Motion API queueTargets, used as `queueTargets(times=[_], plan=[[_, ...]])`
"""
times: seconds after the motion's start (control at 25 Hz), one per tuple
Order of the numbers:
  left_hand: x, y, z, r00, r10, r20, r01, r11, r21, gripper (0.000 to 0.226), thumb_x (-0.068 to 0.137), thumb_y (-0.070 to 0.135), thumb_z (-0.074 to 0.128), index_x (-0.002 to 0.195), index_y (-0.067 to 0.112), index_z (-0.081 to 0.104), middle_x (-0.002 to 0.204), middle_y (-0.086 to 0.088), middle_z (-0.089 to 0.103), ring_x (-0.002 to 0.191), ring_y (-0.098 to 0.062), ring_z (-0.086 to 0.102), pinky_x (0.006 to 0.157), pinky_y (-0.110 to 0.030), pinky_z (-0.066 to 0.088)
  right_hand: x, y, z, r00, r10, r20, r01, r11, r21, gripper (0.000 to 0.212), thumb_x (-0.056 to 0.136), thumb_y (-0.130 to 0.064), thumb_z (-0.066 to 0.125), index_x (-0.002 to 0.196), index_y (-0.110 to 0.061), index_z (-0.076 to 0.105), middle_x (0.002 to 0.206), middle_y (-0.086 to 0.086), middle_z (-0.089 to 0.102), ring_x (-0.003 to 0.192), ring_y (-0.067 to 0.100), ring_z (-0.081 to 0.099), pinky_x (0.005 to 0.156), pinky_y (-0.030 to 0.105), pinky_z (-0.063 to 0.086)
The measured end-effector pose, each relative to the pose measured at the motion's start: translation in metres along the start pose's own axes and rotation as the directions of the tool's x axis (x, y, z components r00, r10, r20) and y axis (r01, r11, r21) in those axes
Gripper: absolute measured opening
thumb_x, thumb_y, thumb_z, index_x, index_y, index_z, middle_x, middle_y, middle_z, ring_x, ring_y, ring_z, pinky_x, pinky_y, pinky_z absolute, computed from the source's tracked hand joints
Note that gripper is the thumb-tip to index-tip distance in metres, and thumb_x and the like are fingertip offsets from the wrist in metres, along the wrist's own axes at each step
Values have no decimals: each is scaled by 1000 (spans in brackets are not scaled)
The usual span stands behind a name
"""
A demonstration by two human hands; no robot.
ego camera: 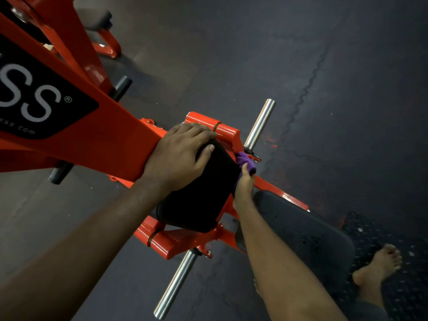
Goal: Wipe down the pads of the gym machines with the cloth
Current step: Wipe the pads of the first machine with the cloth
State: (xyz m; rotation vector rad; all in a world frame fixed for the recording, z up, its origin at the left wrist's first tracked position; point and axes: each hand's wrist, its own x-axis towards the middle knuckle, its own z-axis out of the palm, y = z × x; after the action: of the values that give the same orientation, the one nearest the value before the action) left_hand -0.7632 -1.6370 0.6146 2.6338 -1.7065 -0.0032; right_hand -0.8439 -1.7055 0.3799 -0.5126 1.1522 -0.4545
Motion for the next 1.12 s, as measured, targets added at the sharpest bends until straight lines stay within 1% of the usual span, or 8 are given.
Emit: queueTargets(times=[0.12, 0.2, 0.32, 0.52, 0.68, 0.76, 0.96, 1.12], plan=[[0, 1, 0, 1000, 5, -9, -5, 1000, 4, 38, 102, 37, 43, 133, 24, 59, 136, 7, 59, 134, -15, 45, 119, -37, 27, -20, 47, -4, 1000, 13, -22, -12, 1000, 28, 49, 95, -45, 61, 133, -14, 61, 105, 2, 74, 97, 14, 72, 93, 37, 57], [0, 1, 0, 1000, 9, -9, -9, 1000, 11, 38, 102, 38, 42, 133, 24, 59, 136, 7, 59, 135, -14, 45, 120, -37, 26, -47, 68, -6, 998, 59, -33, -58, 998, 25, 36, 98, -39, 62, 127, -19, 58, 123, 11, 68, 115, 28, 64, 105, 43, 48], [0, 0, 1, 1000, 15, -11, -15, 1000, 2, 38, 102, 37, 42, 134, 24, 59, 136, 8, 59, 136, -13, 44, 120, -37, 26, -42, 63, -1, 987, 145, -68, -136, 984, 117, 19, 104, -29, 53, 121, -22, 57, 121, 6, 65, 109, 22, 62, 96, 33, 46], [0, 0, 2, 1000, 16, -25, -16, 1000, 1, 36, 103, 37, 43, 134, 24, 59, 136, 9, 59, 135, -11, 44, 118, -36, 29, 1, 84, -4, 963, 264, -55, -256, 959, 118, 72, 80, -77, 60, 130, -26, 63, 121, 3, 71, 111, 27, 66, 104, 46, 50], [0, -1, 4, 999, 21, -33, -21, 1000, 3, 35, 103, 36, 43, 132, 25, 60, 134, 9, 60, 133, -12, 46, 118, -38, 30, -43, 112, -19, 930, 366, -41, -356, 922, 151, 52, 90, -69, 55, 125, -32, 60, 114, 1, 69, 107, 26, 64, 98, 44, 50], [1, -1, 5, 999, 26, -43, -26, 1000, 5, 34, 103, 36, 43, 130, 25, 61, 132, 9, 61, 131, -13, 48, 118, -38, 30, -61, 136, -27, 910, 414, -2, -409, 899, 160, 64, 84, -76, 57, 131, -33, 60, 119, 5, 72, 108, 31, 68, 99, 52, 53], [0, -1, 5, 995, 3, -97, -6, 1000, -30, 34, 102, 32, 42, 125, 20, 64, 127, 3, 64, 123, -19, 54, 115, -37, 33, -71, 98, -19, 950, 312, -12, -309, 946, 101, 43, 95, -58, 55, 121, -25, 65, 117, 8, 72, 105, 27, 68, 92, 44, 55], [-6, 5, -1, 975, -97, -201, 70, 988, -139, 30, 99, 20, 42, 117, 10, 64, 111, -10, 67, 106, -30, 60, 91, -43, 49, -38, 37, 0, 995, 94, 14, -94, 995, -23, 60, 80, -79, 59, 108, -28, 70, 106, 1, 74, 101, 24, 70, 99, 48, 54]])
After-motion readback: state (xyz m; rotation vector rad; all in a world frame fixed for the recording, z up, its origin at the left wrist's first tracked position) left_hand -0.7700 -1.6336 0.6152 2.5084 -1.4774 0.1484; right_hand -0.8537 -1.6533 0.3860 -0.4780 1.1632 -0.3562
